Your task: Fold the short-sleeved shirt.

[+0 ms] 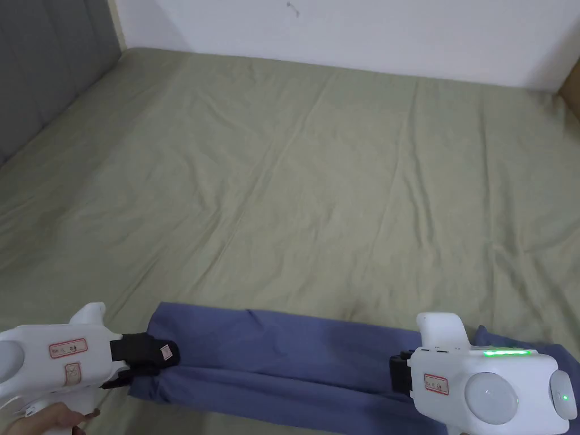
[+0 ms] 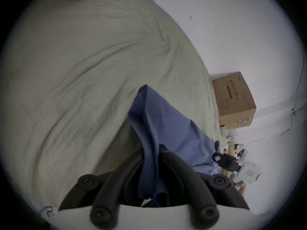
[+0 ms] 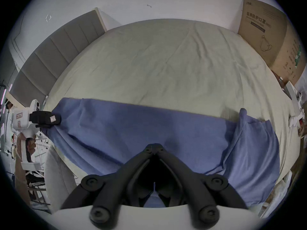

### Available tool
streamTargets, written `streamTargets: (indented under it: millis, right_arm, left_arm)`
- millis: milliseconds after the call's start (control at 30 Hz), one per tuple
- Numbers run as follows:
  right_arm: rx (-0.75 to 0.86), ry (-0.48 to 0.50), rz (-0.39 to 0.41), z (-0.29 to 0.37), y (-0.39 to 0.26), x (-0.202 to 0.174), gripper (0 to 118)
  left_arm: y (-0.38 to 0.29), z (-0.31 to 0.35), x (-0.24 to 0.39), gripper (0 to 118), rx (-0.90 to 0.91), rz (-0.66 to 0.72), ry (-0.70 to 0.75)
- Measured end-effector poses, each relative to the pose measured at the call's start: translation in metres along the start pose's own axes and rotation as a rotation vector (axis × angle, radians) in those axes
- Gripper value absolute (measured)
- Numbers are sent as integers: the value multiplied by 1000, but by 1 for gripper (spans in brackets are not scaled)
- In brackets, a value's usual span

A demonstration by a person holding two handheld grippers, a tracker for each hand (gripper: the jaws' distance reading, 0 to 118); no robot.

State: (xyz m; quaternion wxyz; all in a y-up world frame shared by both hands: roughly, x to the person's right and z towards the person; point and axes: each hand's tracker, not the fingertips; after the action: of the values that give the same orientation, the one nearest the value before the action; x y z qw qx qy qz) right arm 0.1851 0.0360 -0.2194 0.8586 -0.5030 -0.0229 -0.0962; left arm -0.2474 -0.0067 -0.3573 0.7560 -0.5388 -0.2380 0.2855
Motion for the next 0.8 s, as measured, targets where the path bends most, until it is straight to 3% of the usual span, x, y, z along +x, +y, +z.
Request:
streamTargets:
  millis: [133,433,533,700,800]
  right_arm:
    - [-1,8,-12,1,0,1,0]
    - [16,11,-21,7,-1,10,0]
    - [14,12,-40,6,-3,14,0]
    - [18,19,-66,10,-8,23,0]
    - [31,16,-82,13,-10,29,0]
  left_arm:
    - [2,13,-4,6,3,-3,-11]
    - [13,57,-9,6,65,-20,172]
    - [13,63,8,6,71,-32,164]
    - [2,64,80,6,115,-249,245]
    - [-14,58,137,6,123,-411,217]
